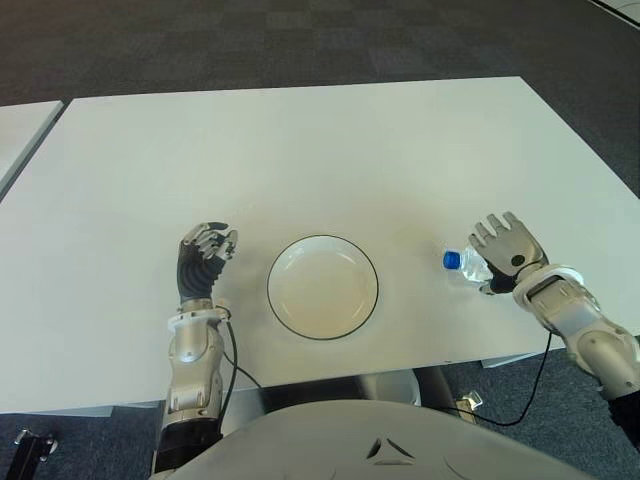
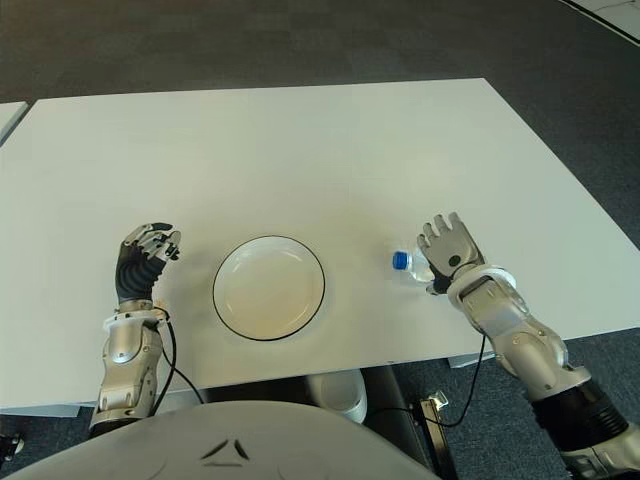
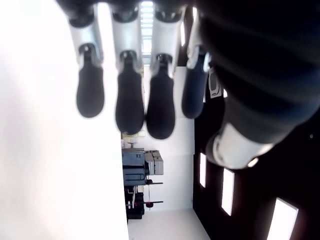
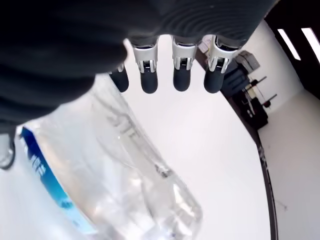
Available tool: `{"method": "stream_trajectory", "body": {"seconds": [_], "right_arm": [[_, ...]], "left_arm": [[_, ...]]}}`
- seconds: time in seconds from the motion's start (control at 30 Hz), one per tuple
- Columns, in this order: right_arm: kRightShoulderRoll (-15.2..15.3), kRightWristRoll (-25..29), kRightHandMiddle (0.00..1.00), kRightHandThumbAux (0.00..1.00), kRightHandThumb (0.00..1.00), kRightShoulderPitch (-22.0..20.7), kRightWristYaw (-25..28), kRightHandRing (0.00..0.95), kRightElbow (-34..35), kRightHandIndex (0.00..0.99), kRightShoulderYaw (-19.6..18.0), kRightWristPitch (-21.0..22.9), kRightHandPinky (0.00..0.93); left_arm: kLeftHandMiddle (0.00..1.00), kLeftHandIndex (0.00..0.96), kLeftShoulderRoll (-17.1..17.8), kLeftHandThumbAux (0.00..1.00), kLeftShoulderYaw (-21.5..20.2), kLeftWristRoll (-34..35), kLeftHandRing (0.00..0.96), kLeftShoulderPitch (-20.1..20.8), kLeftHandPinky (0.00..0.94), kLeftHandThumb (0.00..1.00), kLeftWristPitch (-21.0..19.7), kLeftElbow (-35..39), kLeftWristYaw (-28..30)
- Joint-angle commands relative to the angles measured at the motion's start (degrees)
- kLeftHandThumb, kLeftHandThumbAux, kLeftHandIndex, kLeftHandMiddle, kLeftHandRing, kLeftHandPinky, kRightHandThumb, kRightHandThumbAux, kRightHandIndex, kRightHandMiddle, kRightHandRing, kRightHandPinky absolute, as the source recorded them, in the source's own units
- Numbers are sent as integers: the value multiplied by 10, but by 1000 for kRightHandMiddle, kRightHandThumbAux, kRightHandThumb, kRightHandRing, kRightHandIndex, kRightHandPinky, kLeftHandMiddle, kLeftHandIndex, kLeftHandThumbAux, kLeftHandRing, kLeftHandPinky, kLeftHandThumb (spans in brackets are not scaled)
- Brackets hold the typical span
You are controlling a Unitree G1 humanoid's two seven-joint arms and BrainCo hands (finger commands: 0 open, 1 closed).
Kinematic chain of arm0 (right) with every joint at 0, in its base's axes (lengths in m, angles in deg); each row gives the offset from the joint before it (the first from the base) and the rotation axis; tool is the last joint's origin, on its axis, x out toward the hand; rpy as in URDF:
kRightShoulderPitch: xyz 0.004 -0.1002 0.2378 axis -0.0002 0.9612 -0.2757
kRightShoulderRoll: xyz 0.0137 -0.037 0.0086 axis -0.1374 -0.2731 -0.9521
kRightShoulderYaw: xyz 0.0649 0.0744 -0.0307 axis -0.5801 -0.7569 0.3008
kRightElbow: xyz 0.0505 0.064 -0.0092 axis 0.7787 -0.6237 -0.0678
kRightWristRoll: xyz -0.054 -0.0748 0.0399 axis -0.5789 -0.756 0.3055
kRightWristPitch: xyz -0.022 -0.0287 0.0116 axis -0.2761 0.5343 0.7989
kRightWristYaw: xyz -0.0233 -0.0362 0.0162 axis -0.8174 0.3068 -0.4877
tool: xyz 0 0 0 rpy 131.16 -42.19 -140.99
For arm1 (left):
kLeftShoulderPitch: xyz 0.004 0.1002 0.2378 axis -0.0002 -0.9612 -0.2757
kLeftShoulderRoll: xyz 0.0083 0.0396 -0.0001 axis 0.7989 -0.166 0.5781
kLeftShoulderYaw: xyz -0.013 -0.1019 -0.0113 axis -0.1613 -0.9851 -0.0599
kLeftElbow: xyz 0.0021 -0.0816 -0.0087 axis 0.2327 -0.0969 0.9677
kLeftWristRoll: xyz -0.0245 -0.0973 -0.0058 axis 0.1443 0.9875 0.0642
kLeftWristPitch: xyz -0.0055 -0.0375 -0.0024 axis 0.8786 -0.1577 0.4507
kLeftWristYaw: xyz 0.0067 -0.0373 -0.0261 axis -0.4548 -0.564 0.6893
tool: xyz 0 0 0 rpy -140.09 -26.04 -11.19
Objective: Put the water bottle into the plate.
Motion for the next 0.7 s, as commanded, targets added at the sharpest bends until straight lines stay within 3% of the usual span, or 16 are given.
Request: {"method": "stream_trajectory", "body": {"seconds": [0.03, 0.2, 0.4, 0.7], "right_arm": [[10, -9, 0, 412, 469, -7, 11, 0, -15, 0, 34, -32, 0], [9, 2, 0, 475, 409, -31, 49, 0, -15, 0, 58, -60, 0], [-1, 37, 0, 488, 373, -40, 67, 0, -27, 0, 61, -66, 0], [-14, 95, 0, 496, 399, -47, 85, 0, -49, 0, 62, -62, 0]], "left_arm": [[647, 433, -2, 712, -2, -3, 633, -2, 606, 708, -6, 0, -8], [647, 434, 1, 712, -8, -6, 633, -1, 611, 708, 13, -10, -11], [648, 434, 1, 711, -12, 4, 634, -2, 615, 708, 22, -13, -5], [646, 434, 5, 710, -17, 17, 629, -1, 606, 708, 26, -16, 1]]}}
